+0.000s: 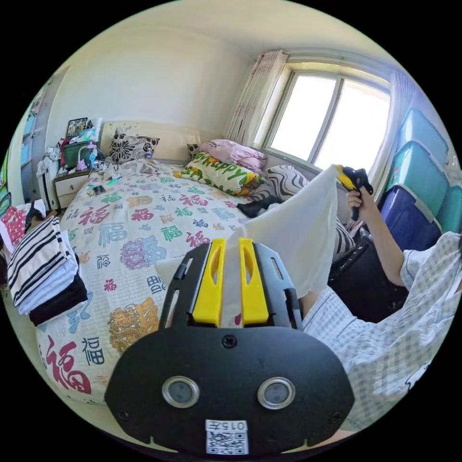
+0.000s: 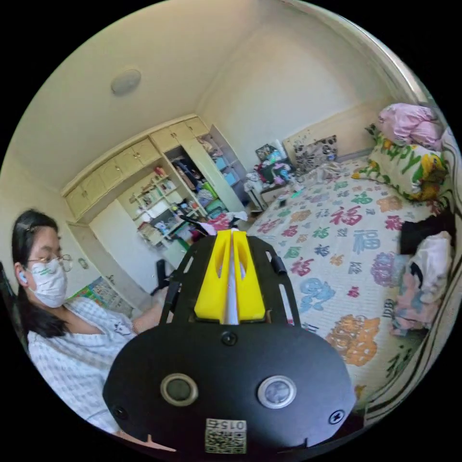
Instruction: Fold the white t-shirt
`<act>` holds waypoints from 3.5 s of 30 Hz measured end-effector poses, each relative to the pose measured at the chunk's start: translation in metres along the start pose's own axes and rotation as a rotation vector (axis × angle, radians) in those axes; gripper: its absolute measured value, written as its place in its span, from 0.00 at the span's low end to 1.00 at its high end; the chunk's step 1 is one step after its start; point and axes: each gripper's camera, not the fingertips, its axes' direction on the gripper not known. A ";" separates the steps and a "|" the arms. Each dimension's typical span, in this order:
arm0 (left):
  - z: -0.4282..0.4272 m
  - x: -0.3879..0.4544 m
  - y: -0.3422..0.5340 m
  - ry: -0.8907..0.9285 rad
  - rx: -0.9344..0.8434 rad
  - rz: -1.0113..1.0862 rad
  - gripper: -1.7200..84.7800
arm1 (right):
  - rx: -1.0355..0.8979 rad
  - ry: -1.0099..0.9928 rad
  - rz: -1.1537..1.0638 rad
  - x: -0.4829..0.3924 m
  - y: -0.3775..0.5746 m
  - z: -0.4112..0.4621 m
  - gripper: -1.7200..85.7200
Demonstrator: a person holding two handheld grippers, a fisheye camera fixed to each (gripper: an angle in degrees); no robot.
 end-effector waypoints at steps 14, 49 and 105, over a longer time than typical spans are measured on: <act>0.293 0.021 0.194 -0.075 -0.643 -0.115 0.11 | -0.948 0.302 0.303 0.089 0.151 0.154 0.16; 0.210 0.156 0.211 -0.215 -0.223 0.224 0.01 | -0.445 0.468 0.176 -0.162 0.064 0.019 0.03; 0.194 -0.272 0.018 -0.168 -0.807 -0.624 0.16 | -0.706 0.201 0.778 0.157 0.038 0.014 0.04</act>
